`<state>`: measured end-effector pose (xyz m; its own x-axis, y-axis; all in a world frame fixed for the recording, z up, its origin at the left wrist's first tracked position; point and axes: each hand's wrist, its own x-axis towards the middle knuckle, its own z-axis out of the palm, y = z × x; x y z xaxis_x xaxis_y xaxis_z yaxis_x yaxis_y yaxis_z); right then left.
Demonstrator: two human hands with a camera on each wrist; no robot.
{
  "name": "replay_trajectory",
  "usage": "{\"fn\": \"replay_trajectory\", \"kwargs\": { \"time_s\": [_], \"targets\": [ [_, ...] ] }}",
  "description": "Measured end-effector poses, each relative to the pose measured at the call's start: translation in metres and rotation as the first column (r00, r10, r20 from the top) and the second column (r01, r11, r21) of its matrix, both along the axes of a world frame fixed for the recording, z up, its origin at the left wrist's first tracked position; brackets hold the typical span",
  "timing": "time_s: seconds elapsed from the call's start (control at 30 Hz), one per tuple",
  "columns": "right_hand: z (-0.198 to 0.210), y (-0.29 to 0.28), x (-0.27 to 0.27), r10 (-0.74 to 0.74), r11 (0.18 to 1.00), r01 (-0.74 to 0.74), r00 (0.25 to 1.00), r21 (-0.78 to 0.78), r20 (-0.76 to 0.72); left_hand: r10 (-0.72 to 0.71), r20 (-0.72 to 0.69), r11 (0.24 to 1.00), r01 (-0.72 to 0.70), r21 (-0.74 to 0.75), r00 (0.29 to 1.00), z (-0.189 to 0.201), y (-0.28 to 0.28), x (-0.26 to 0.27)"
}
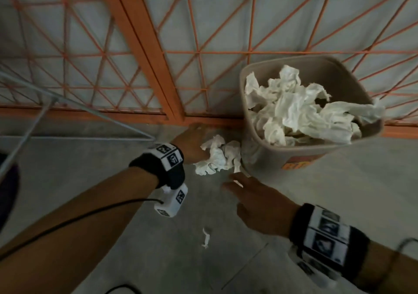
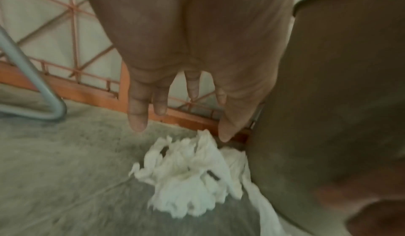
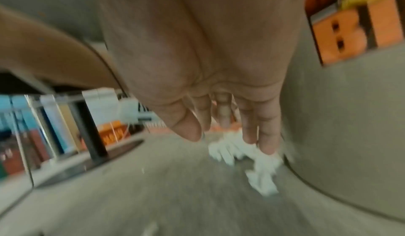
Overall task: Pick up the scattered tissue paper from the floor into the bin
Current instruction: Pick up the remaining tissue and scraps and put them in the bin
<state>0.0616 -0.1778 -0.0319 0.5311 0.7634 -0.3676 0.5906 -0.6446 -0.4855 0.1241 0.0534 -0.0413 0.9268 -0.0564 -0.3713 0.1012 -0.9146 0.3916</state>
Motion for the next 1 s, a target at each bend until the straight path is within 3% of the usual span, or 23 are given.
{"fn": "replay_trajectory", "kwargs": {
  "time_s": [0.1, 0.13, 0.2, 0.33, 0.43, 0.53, 0.67, 0.77, 0.87, 1.0],
  "targets": [
    [-0.044, 0.002, 0.001, -0.015, 0.989, 0.014, 1.0, -0.15, -0.006, -0.017, -0.167, 1.0, 0.02, 0.015, 0.986, -0.039, -0.007, -0.006],
    [-0.079, 0.003, 0.002, -0.026, 0.978, 0.009, 0.996, -0.211, -0.08, -0.012, -0.265, 1.0, 0.01, -0.009, 0.964, -0.086, -0.013, -0.007],
    [-0.09, 0.005, -0.001, -0.064, 0.98, 0.055, 0.997, -0.189, -0.043, -0.009, -0.24, 1.0, 0.013, 0.015, 0.971, -0.094, -0.017, -0.018],
    [-0.101, 0.02, 0.012, -0.107, 0.988, 0.119, 0.988, -0.1, 0.115, 0.07, -0.161, 0.997, -0.064, 0.044, 0.985, -0.087, -0.013, -0.014],
    [-0.1, 0.018, 0.019, -0.079, 0.988, 0.1, 0.983, -0.121, 0.167, 0.137, -0.034, 0.99, -0.138, -0.023, 0.99, -0.081, -0.008, -0.024],
    [-0.102, -0.003, 0.009, -0.176, 0.984, 0.176, 0.979, 0.006, 0.106, 0.242, 0.083, 0.962, -0.228, -0.149, 0.967, -0.076, -0.02, -0.032],
    [-0.093, -0.006, -0.001, -0.379, 0.914, 0.376, 0.925, 0.151, -0.008, 0.368, 0.144, 0.9, -0.313, -0.304, 0.919, -0.058, -0.027, -0.024],
    [-0.087, -0.004, -0.008, -0.479, 0.85, 0.497, 0.868, 0.175, -0.132, 0.305, 0.152, 0.933, -0.263, -0.244, 0.94, -0.052, -0.043, -0.022],
    [-0.084, -0.002, -0.013, -0.494, 0.828, 0.528, 0.846, 0.187, -0.202, 0.247, 0.118, 0.957, -0.224, -0.182, 0.962, -0.061, -0.05, -0.029],
    [-0.086, -0.001, -0.016, -0.398, 0.872, 0.449, 0.882, 0.196, -0.251, 0.316, 0.156, 0.927, -0.27, -0.26, 0.936, -0.067, -0.039, -0.03]
  ]
}}
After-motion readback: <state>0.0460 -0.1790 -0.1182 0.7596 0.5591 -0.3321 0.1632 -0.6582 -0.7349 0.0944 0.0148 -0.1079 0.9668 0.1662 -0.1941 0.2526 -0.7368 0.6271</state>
